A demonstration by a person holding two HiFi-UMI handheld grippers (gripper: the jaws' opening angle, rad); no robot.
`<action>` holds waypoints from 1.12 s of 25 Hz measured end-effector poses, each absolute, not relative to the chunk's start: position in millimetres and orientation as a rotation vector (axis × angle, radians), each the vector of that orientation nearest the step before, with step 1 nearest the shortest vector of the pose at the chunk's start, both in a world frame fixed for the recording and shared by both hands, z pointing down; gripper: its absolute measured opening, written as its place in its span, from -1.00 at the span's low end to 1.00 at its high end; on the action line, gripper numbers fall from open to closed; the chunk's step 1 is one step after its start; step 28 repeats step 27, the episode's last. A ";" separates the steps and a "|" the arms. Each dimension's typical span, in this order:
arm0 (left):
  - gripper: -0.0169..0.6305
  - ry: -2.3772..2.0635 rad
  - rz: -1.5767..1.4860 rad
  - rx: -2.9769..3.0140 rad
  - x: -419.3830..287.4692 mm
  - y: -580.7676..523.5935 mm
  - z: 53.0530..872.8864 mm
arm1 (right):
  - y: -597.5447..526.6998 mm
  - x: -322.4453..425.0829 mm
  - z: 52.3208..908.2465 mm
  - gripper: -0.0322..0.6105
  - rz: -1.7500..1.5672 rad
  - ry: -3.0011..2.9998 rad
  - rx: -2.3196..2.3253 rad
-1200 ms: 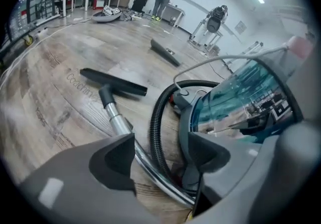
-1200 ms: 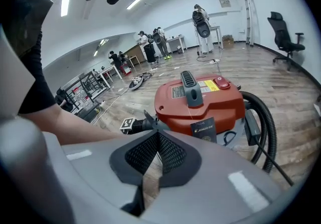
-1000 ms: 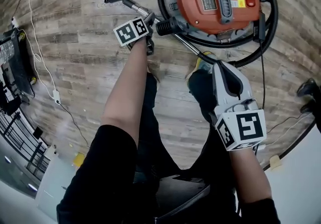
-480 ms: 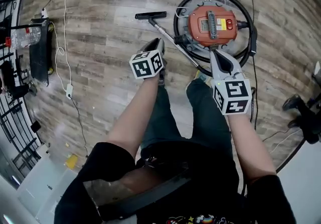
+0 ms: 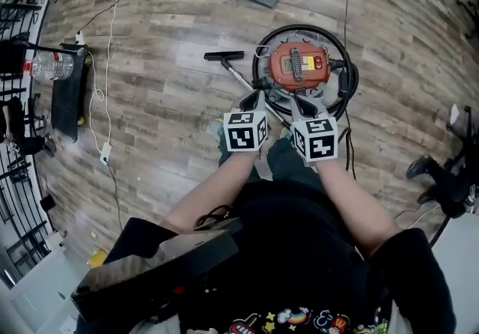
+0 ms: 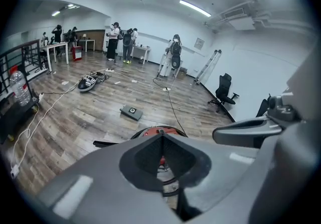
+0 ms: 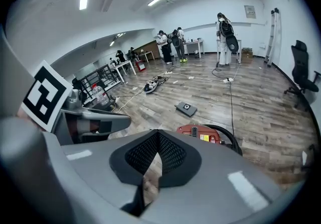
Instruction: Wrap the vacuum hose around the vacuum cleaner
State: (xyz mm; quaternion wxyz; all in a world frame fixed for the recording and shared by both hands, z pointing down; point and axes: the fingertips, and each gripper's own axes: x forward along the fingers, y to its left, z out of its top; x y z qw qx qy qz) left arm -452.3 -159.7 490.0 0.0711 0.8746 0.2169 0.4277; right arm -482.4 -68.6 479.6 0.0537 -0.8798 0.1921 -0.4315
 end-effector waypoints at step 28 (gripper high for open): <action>-0.94 0.592 1.357 2.729 -437.4 -155.8 453.5 | -32.7 -467.2 463.4 -0.84 -1.374 0.355 -2.667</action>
